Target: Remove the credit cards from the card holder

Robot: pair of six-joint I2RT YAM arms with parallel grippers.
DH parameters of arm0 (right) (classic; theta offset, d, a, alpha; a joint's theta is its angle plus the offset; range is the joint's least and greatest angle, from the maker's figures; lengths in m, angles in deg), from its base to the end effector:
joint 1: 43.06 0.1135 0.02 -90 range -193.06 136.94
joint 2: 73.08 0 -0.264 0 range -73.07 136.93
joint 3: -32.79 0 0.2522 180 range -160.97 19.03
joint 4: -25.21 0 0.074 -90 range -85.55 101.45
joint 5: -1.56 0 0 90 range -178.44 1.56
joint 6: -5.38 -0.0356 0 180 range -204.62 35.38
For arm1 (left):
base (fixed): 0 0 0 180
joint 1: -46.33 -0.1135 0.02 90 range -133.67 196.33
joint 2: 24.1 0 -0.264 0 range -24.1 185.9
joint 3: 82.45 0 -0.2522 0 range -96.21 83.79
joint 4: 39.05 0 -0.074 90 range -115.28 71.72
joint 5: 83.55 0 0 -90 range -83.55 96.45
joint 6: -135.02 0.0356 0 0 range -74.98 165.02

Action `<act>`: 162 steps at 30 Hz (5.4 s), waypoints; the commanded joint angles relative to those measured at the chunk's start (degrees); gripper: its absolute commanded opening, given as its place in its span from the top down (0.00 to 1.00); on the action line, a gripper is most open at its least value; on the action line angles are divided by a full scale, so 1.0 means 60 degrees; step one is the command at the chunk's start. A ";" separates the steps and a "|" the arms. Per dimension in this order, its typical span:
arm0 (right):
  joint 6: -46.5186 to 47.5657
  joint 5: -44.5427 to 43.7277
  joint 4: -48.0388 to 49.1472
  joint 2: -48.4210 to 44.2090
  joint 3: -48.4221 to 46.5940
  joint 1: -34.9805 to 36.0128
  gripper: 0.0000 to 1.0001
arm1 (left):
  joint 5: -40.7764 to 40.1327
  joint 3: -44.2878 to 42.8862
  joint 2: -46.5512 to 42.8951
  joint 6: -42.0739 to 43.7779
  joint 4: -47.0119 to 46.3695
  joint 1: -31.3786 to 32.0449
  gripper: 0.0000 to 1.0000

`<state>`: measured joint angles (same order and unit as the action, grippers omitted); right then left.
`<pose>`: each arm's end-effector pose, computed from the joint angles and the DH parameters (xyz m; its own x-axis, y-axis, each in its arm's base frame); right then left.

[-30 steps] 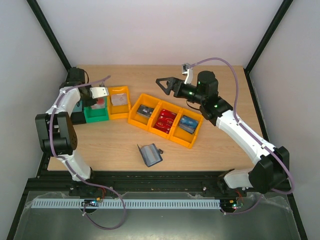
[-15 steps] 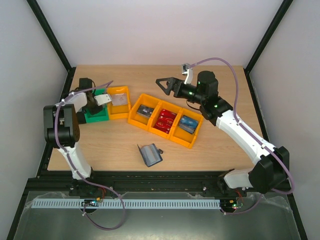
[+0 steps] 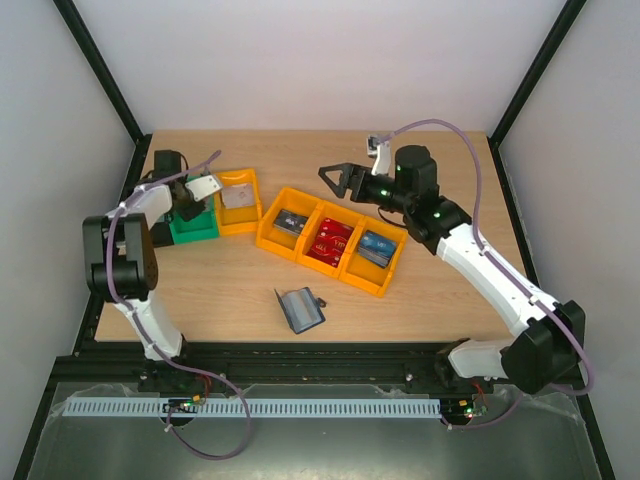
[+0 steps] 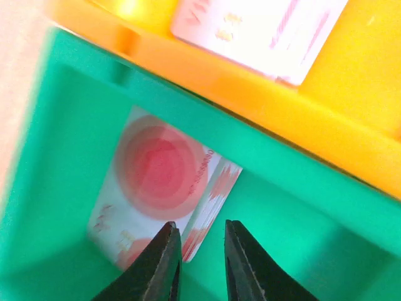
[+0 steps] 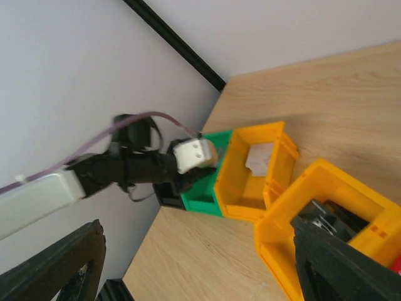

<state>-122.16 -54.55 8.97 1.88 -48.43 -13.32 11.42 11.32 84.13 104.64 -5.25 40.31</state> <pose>0.2543 0.1681 0.3780 -0.6608 0.2050 -0.7220 -0.6129 0.4079 0.6767 0.3961 0.0387 0.1792 -0.4643 0.8152 -0.3461 0.6812 0.5785 0.4487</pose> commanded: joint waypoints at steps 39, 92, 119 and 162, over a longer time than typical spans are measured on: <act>0.1467 -0.0196 -0.1801 0.4889 0.1825 0.4682 0.73 | 0.6392 0.8366 -0.7431 -1.6627 -0.2292 0.4945 0.01; 0.6110 0.2314 -0.0957 -0.1564 0.0779 0.2549 0.08 | 0.8654 0.7051 -1.3619 -1.2129 -0.5191 0.1677 0.98; 0.6489 -0.5970 0.1862 -0.0338 0.1171 0.6674 0.01 | 0.8574 0.7302 -1.3730 -1.3048 -0.5711 0.1591 0.98; 0.5078 -0.2015 0.0733 0.0408 -0.0505 0.5158 0.99 | 0.7912 0.7305 -1.4011 -1.0843 -0.4469 0.1590 0.21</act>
<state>-90.75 -70.42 12.53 4.88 -49.52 17.74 61.17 55.80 0.35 37.10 -32.25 49.91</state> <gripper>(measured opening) 0.021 0.767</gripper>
